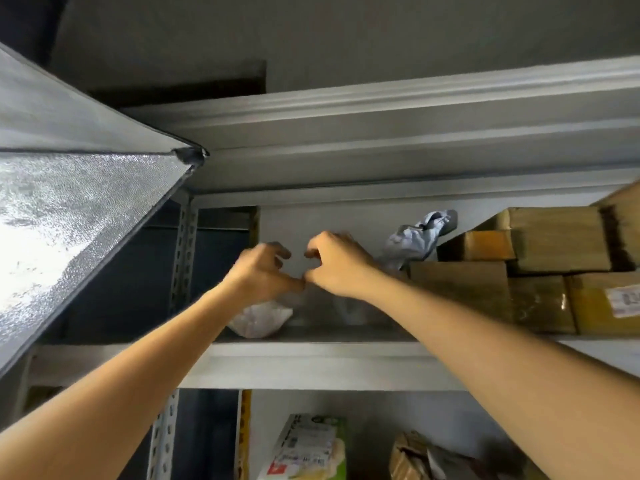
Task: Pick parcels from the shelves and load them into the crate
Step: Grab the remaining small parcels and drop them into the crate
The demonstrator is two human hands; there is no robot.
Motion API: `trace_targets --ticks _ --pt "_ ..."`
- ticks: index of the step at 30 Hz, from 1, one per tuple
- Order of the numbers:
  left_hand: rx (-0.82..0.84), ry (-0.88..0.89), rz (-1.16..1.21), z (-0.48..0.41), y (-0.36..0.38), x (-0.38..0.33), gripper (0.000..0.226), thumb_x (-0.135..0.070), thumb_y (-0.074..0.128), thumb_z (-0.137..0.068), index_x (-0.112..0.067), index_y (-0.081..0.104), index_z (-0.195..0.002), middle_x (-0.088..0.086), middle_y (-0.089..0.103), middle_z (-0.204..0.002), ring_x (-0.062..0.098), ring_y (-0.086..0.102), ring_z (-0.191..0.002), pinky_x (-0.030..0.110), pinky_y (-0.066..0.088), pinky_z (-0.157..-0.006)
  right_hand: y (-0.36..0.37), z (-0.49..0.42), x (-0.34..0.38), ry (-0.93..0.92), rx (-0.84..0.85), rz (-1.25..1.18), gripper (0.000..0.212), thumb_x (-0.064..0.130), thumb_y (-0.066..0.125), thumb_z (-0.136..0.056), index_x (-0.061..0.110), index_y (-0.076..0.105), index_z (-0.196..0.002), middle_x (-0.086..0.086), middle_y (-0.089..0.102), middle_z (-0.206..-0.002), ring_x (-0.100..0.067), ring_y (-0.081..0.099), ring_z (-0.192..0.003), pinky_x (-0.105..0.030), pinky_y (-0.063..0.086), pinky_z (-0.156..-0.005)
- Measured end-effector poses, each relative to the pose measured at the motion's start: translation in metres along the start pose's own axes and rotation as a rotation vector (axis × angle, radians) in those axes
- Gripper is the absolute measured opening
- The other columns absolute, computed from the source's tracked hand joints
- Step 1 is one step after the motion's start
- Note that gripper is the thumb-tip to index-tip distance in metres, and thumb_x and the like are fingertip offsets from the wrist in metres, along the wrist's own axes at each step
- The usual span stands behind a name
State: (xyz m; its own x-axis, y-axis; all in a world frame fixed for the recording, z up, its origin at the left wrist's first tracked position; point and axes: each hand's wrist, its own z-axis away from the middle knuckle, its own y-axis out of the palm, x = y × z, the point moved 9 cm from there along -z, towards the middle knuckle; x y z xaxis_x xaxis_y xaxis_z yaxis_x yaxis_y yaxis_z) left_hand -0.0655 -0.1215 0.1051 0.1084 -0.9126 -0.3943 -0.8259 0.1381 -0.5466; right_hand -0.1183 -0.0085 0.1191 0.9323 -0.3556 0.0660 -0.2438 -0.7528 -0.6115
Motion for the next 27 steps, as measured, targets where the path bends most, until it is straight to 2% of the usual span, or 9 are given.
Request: trace_targets --ticks 3,6,10,14,17,20,22,24,27 --pt "-0.069 0.018 0.119 -0.004 0.01 -0.046 0.039 -0.037 0.077 -0.077 -0.015 0.067 -0.108 0.005 0.07 -0.1 0.016 0.063 -0.079 0.025 0.047 -0.066 -0.071 0.012 -0.01 -0.074 -0.227 0.243 0.026 0.022 0.059 -0.087 0.011 0.063 -0.109 -0.012 0.061 -0.118 -0.033 0.056 -0.11 -0.042 0.049 -0.089" --pt "0.09 -0.157 0.439 -0.005 0.05 -0.063 0.043 -0.046 0.066 -0.083 -0.004 0.068 -0.094 0.013 0.072 -0.085 0.03 0.071 -0.076 0.037 0.06 -0.076 -0.119 0.022 -0.047 0.032 -0.36 0.376 0.028 0.025 0.057 -0.09 0.008 0.065 -0.111 -0.012 0.061 -0.119 -0.032 0.056 -0.112 -0.041 0.049 -0.091" --pt "0.237 -0.284 0.572 -0.002 0.089 -0.073 0.067 -0.062 0.051 -0.088 -0.011 0.052 -0.131 0.013 0.063 -0.111 0.032 0.072 -0.084 0.039 0.06 -0.079 -0.131 0.028 -0.107 0.246 -0.323 0.38 0.04 0.036 0.059 -0.093 0.007 0.062 -0.12 -0.015 0.059 -0.127 -0.033 0.053 -0.117 -0.041 0.05 -0.092" --pt "0.348 -0.229 0.741 -0.007 0.12 -0.081 0.064 -0.03 0.064 -0.093 -0.024 0.032 -0.148 0.016 0.045 -0.142 0.037 0.064 -0.107 0.043 0.057 -0.087 -0.11 0.022 -0.142 0.402 -0.199 0.047 0.043 0.046 0.057 -0.092 0.008 0.061 -0.111 -0.01 0.062 -0.109 -0.028 0.059 -0.103 -0.033 0.049 -0.078" --pt "0.327 -0.275 0.923 -0.013 0.135 -0.088 0.055 -0.02 0.067 -0.091 -0.016 0.044 -0.141 0.016 0.05 -0.131 0.035 0.061 -0.109 0.041 0.054 -0.09 -0.106 0.016 -0.148 0.458 -0.193 -0.025 0.032 0.034 0.066 -0.089 0.013 0.048 -0.073 -0.003 0.051 -0.073 -0.015 0.05 -0.063 -0.024 0.035 -0.05" --pt "0.241 -0.422 1.221 -0.015 0.141 -0.094 0.041 -0.018 0.065 -0.09 -0.001 0.056 -0.127 0.018 0.059 -0.104 0.027 0.06 -0.087 0.033 0.054 -0.072 -0.109 0.013 -0.15 0.485 -0.205 -0.104 0.035 0.014 0.079 -0.074 0.011 0.044 -0.069 -0.003 0.045 -0.068 -0.015 0.045 -0.061 -0.022 0.029 -0.044" --pt "0.159 -0.375 1.302 -0.02 0.133 -0.095 0.037 -0.003 0.067 -0.086 0.005 0.057 -0.12 0.019 0.061 -0.094 0.024 0.06 -0.075 0.029 0.056 -0.063 -0.108 0.01 -0.151 0.48 -0.194 -0.184 0.032 0.01 0.083 -0.066 0.004 0.055 -0.079 -0.008 0.053 -0.079 -0.02 0.051 -0.068 -0.022 0.032 -0.047" --pt "0.07 -0.273 1.31 -0.022 0.114 -0.097 0.04 0.009 0.065 -0.082 0.003 0.055 -0.121 0.023 0.063 -0.106 0.028 0.063 -0.085 0.029 0.057 -0.063 -0.111 0.012 -0.154 0.488 -0.23 -0.342 0.048 0.012 0.084 -0.065 0.001 0.06 -0.104 -0.012 0.063 -0.1 -0.025 0.062 -0.087 -0.024 0.044 -0.06" --pt "0.007 -0.14 1.408 -0.02 0.086 -0.093 0.064 0.023 0.061 -0.076 -0.008 0.049 -0.13 0.02 0.061 -0.119 0.031 0.062 -0.098 0.03 0.058 -0.063 -0.112 0.019 -0.156 0.507 -0.302 -0.611 0.052 0.023 0.082 -0.071 0.002 0.054 -0.109 -0.011 0.067 -0.101 -0.023 0.068 -0.085 -0.033 0.057 -0.072"
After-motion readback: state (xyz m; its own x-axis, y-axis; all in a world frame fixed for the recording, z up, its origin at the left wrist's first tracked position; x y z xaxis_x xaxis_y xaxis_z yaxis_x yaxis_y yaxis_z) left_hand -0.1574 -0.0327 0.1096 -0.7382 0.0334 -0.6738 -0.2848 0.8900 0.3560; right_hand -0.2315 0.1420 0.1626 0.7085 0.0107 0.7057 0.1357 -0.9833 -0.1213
